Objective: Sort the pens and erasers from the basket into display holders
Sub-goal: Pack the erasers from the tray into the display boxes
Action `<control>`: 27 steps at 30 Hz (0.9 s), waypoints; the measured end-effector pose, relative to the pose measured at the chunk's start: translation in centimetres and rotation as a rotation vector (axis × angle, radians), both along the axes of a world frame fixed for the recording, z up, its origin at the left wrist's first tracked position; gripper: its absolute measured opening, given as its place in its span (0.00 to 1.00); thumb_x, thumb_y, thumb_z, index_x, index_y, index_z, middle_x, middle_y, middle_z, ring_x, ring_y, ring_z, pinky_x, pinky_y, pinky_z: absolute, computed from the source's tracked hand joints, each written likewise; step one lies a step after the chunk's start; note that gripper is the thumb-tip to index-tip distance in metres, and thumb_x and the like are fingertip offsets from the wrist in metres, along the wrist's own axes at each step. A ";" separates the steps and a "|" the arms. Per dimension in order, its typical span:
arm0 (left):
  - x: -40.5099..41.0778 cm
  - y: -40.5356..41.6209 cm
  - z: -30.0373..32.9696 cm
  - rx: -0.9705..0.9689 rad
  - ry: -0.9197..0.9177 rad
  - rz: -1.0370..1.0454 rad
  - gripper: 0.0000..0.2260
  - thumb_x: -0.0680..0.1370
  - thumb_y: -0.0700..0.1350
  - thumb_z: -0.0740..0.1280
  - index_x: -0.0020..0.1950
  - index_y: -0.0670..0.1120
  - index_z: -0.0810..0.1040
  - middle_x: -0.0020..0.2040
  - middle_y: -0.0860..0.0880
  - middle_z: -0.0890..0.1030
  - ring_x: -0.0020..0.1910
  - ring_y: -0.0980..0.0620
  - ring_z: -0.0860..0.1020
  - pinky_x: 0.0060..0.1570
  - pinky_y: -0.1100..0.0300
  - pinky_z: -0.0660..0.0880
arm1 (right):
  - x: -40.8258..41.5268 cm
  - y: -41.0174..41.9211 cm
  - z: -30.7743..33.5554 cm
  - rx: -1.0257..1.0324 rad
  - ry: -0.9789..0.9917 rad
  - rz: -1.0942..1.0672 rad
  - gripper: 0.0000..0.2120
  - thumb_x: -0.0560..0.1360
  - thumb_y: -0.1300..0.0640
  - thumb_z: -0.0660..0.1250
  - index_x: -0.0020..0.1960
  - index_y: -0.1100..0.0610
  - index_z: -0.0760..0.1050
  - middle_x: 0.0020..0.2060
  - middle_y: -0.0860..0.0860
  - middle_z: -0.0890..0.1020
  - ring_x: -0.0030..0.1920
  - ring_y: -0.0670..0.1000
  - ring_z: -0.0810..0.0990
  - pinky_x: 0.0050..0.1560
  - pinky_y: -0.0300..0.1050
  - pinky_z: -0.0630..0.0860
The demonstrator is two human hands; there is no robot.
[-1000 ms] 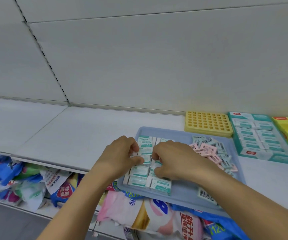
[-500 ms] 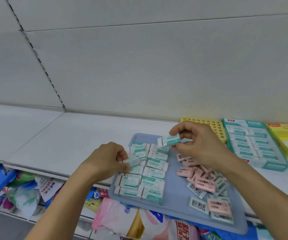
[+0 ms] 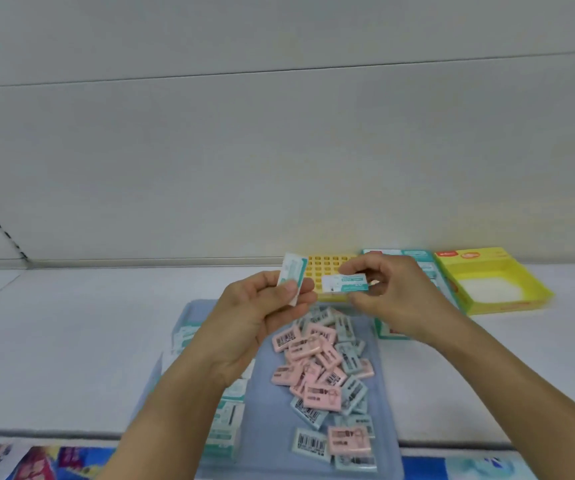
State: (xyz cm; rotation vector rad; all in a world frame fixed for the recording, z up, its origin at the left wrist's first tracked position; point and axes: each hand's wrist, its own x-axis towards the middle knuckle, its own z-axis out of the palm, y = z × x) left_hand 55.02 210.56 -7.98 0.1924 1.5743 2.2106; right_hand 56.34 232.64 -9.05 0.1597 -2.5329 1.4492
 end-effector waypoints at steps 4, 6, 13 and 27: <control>-0.7 2.4 -0.5 -0.068 0.007 0.079 0.19 0.65 0.47 0.75 0.54 0.41 0.81 0.48 0.45 0.85 0.46 0.49 0.84 0.38 0.61 0.80 | -1.6 6.0 -0.6 0.277 -0.072 -0.204 0.15 0.68 0.64 0.73 0.48 0.46 0.78 0.46 0.44 0.82 0.40 0.40 0.79 0.42 0.35 0.75; -0.9 3.1 -0.8 -0.097 -0.001 0.105 0.21 0.63 0.48 0.77 0.52 0.42 0.81 0.42 0.47 0.83 0.38 0.52 0.81 0.32 0.62 0.77 | -2.3 7.7 -1.5 0.388 -0.137 -0.251 0.14 0.69 0.62 0.73 0.50 0.47 0.77 0.48 0.46 0.79 0.46 0.45 0.77 0.44 0.41 0.75; -1.1 4.5 -1.8 -0.044 -0.054 0.104 0.18 0.65 0.43 0.76 0.53 0.39 0.83 0.38 0.44 0.82 0.34 0.53 0.79 0.36 0.64 0.79 | -3.7 8.1 -3.6 0.479 -0.155 -0.196 0.14 0.70 0.59 0.75 0.54 0.49 0.80 0.45 0.45 0.74 0.43 0.45 0.73 0.47 0.42 0.72; -0.9 8.1 -0.5 -0.773 0.819 0.176 0.09 0.75 0.38 0.71 0.46 0.53 0.82 0.41 0.57 0.80 0.41 0.59 0.78 0.44 0.64 0.77 | -0.5 5.9 2.4 0.064 -0.010 0.170 0.08 0.73 0.43 0.68 0.48 0.42 0.84 0.36 0.48 0.82 0.33 0.41 0.75 0.35 0.32 0.69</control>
